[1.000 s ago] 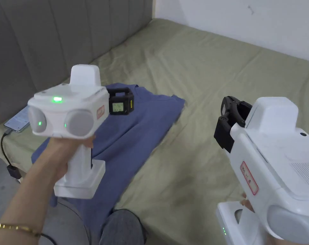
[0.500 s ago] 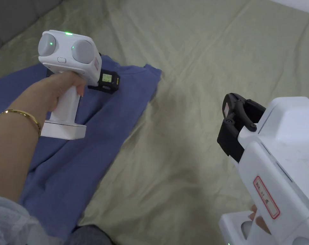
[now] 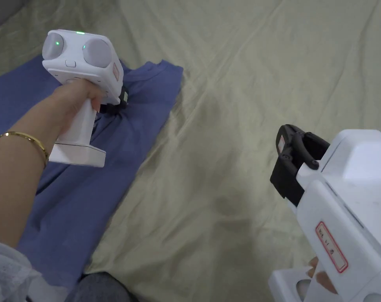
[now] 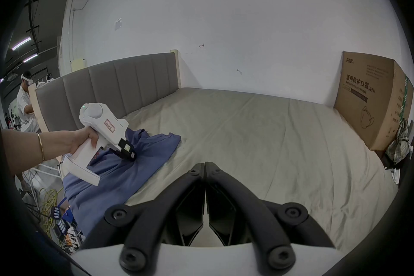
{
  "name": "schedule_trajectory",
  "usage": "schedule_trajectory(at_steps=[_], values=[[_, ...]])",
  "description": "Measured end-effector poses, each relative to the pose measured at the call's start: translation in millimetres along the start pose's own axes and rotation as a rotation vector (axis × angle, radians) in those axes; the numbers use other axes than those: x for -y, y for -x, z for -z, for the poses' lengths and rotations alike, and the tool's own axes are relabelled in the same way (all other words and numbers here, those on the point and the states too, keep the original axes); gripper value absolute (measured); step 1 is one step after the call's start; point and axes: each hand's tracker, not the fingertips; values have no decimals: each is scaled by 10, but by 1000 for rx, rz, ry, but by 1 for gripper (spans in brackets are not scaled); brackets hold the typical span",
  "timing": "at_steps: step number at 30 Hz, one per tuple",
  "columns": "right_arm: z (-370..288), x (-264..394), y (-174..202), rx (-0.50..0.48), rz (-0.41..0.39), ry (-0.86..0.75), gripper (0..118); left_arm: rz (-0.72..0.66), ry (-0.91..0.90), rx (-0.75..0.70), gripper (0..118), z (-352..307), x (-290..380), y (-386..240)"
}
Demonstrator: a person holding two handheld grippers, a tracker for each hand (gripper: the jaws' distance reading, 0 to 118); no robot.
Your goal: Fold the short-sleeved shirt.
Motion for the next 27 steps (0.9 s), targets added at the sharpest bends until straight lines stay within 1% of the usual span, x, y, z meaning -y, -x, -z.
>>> schedule_trajectory(at_steps=[3,7,9,10,13,17,19,21,24,27], values=[[-150,-38,22,-1,-11,-15,0,-102,-103,23,0,-249,75,73],[-399,-94,15,8,-7,-47,0,-146,-283,17,0,-749,317,175],[-545,-124,11,7,-2,-67,0,-176,-327,29,0,-911,339,300],[-622,-131,3,12,-2,-80,0,-165,-335,34,0,-1060,380,308],[-859,-151,-4,27,-5,-117,0,-120,-453,14,0,-1594,480,287],[-1201,-148,-42,51,9,-161,0,-184,-556,52,0,-2446,596,257],[-1373,-142,-72,60,14,-185,0,-160,-619,91,0,-2862,623,226],[-1528,-140,-106,75,21,-208,0,-124,-703,90,0,-3361,690,50],[-1761,-148,-180,93,42,-244,0,-77,-809,143,0,-4041,626,-167],[-1986,-171,-252,125,40,-288,0,-18,-902,180,0,-4647,545,-469]])
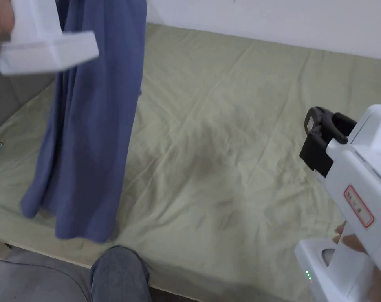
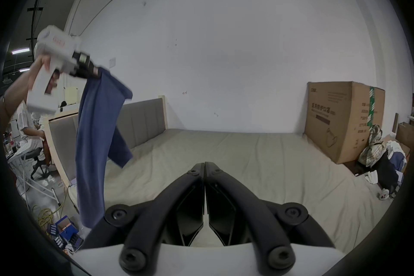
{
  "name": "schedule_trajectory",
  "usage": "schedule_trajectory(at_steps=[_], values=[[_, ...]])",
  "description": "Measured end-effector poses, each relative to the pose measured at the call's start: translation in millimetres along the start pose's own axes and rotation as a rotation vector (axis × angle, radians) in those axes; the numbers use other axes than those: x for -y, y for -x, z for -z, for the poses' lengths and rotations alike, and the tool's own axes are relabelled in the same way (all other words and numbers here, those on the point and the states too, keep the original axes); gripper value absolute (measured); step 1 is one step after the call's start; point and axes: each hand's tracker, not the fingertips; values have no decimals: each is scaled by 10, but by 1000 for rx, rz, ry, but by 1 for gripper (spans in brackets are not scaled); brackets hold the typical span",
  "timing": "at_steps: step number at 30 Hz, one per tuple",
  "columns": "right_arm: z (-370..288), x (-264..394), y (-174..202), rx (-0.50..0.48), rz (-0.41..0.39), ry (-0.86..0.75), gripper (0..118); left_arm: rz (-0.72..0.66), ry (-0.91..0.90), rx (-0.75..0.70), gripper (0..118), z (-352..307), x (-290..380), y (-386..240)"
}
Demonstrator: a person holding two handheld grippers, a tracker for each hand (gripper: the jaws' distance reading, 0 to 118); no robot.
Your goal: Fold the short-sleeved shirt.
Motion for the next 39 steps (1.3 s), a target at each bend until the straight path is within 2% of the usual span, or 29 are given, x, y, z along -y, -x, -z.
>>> schedule_trajectory(at_steps=[9,16,21,28,31,37,39], values=[[-443,-249,-330,139,11,-93,0,54,-123,138,0,-169,-977,-1100],[-716,-249,-624,247,11,-109,0,71,-59,233,0,176,-815,-1807],[-840,-170,-796,301,20,-91,0,81,110,298,0,629,-78,-2230],[-876,-41,-958,348,37,-53,0,179,417,285,0,1320,1553,-2604],[-834,15,-1016,357,43,-28,0,253,577,269,0,1436,2389,-2641],[-713,124,-1094,366,51,16,0,275,870,211,0,1567,3734,-2565],[-663,160,-1111,364,52,31,0,322,886,215,6,1520,3944,-2571]])
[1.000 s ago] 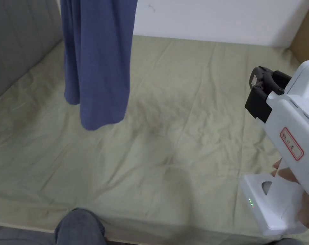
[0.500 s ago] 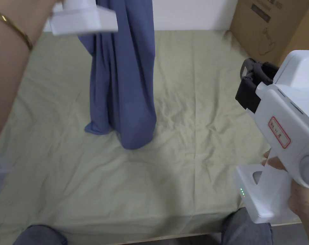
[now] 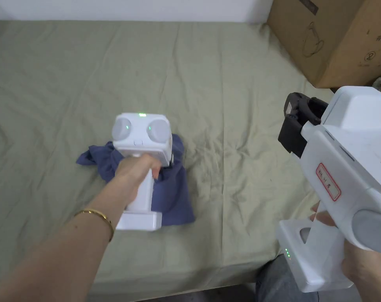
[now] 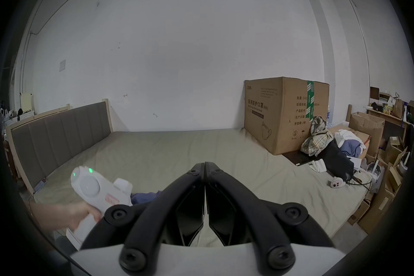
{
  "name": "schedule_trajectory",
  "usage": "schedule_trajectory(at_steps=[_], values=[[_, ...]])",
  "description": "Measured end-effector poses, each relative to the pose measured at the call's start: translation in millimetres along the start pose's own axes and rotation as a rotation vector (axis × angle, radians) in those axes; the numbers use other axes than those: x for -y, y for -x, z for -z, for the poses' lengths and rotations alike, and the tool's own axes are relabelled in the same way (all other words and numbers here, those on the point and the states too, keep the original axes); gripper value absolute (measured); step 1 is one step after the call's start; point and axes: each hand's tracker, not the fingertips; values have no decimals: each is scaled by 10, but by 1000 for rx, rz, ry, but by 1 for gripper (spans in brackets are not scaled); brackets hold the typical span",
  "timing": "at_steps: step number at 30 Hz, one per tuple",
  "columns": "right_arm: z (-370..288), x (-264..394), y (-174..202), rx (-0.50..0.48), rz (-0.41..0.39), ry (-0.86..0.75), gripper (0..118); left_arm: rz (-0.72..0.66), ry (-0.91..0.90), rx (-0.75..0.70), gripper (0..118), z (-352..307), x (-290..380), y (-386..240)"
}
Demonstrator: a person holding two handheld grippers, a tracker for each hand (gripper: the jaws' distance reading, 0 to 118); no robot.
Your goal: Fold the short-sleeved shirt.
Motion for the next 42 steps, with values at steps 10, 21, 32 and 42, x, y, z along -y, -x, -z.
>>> schedule_trajectory(at_steps=[10,21,32,42], values=[[139,54,119,-32,-11,21,0,-86,-441,91,112,-900,-358,467],[235,142,379,-89,11,24,0,-94,-850,-227,105,-1934,668,1030],[117,310,514,-112,0,41,0,-176,-848,-232,0,-1868,1349,1181],[123,356,512,-117,-2,55,0,-181,-773,-182,0,-1816,1296,1260]])
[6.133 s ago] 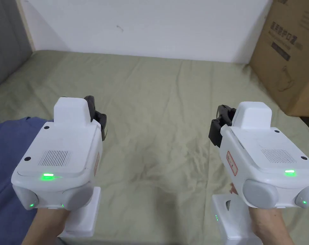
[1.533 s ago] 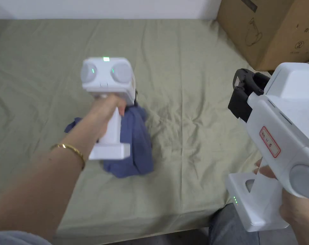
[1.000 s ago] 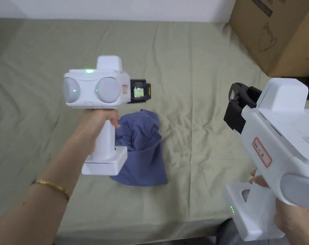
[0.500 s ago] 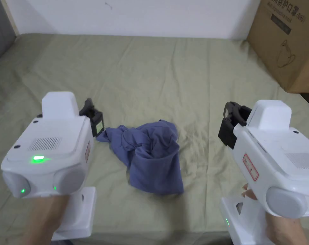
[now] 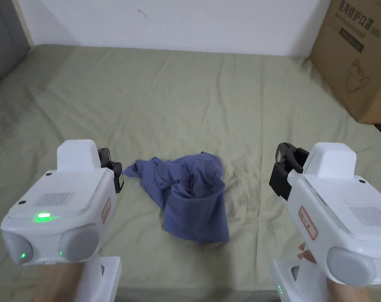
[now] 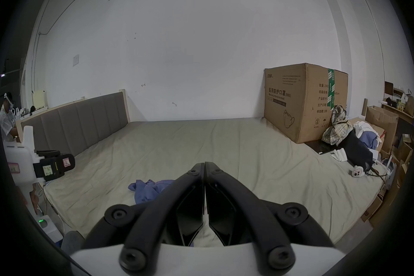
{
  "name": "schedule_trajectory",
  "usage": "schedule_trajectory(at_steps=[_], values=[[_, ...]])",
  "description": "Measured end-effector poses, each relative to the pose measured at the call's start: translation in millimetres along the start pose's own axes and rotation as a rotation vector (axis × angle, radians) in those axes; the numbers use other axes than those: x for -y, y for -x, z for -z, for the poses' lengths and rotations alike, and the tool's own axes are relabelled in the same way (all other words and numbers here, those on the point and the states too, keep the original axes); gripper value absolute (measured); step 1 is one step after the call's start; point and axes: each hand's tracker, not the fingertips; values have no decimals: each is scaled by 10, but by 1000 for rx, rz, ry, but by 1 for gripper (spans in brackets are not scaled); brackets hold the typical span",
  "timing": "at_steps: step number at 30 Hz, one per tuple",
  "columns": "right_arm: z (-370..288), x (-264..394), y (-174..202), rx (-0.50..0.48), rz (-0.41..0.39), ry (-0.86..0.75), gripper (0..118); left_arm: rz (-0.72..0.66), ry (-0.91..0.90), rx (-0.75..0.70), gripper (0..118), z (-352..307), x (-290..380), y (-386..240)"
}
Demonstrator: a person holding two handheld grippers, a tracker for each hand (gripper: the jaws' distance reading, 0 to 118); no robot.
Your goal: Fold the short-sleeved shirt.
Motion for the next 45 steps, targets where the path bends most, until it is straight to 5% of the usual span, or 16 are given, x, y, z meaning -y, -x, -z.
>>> schedule_trajectory(at_steps=[3,5,6,10,11,18,25,27,29,31,35,42,44,45], values=[[24,5,-7,-2,-9,4,0,-13,70,9,0,291,-93,16],[45,8,-14,-4,-13,8,0,-46,156,17,21,496,-204,-18],[59,11,-16,-5,-14,11,0,-75,185,39,34,651,-245,-5],[145,50,-37,-6,-17,28,0,-112,335,87,118,1378,-321,65],[172,63,-46,-5,-15,34,0,-110,375,84,118,1546,-322,63],[448,169,-137,14,-18,106,0,-19,688,-27,118,2643,-171,-22],[691,226,-237,39,-19,150,0,-28,809,-80,117,3061,172,-63],[752,242,-243,42,-25,160,0,-21,837,-40,99,3092,251,-111],[799,262,-243,41,-32,169,0,-33,880,11,46,3053,323,-156],[827,281,-231,40,-36,176,0,-111,849,52,10,2986,333,-230],[835,293,-218,29,-30,189,0,52,803,61,4,2849,272,-312],[1048,103,-232,11,-50,245,0,-149,534,115,4,2306,-98,110],[1190,3,-252,2,-42,264,19,-140,504,121,4,2050,-156,113],[1293,-60,-260,-1,-37,291,42,-142,487,123,4,1952,-162,126]])
